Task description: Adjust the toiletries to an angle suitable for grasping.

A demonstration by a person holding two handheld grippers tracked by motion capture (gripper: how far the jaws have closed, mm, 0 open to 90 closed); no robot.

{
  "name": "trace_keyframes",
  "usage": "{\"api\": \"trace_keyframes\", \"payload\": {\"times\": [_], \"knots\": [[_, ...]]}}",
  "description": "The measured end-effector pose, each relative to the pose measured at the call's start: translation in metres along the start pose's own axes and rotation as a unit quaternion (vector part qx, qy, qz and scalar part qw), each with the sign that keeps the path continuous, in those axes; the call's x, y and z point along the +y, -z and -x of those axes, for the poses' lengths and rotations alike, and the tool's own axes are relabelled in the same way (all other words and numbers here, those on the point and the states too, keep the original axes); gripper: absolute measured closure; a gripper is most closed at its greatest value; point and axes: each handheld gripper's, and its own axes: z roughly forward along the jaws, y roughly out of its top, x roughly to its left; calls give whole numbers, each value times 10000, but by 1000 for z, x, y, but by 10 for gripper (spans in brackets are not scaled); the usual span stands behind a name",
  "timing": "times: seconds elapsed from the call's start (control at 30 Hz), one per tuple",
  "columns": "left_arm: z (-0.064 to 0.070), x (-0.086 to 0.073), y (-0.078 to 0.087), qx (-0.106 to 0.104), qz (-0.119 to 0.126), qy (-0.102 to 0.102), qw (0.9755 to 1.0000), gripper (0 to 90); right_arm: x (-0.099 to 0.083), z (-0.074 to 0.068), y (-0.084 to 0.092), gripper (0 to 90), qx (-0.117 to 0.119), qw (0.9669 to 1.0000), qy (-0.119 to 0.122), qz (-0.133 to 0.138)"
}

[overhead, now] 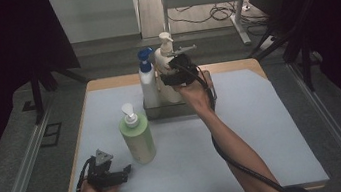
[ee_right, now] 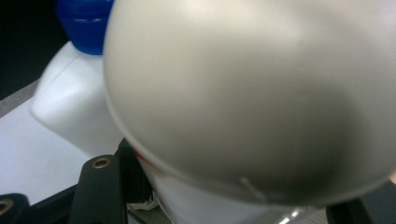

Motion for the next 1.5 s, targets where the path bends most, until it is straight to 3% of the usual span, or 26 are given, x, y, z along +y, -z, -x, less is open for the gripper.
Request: {"api": "trace_keyframes", "payload": {"times": [0.37,0.87,1.27,1.4,1.5], "knots": [[0,0,0,2,-1,-5,10000,134,-10,4,-14,372,-54,10000,-29,-34],[0,0,0,2,-3,-1,10000,134,-41,-1,-37,370,-34,9998,-99,-148],[1,0,0,22,-13,-21,10000,134,-57,-7,-41,359,-120,9998,17,-162],[1,0,0,30,-20,-34,10000,134,-60,-6,-40,345,-65,9999,18,-146],[1,0,0,35,-21,-41,10000,133,-62,-2,-40,330,125,9998,-59,-110]]}}
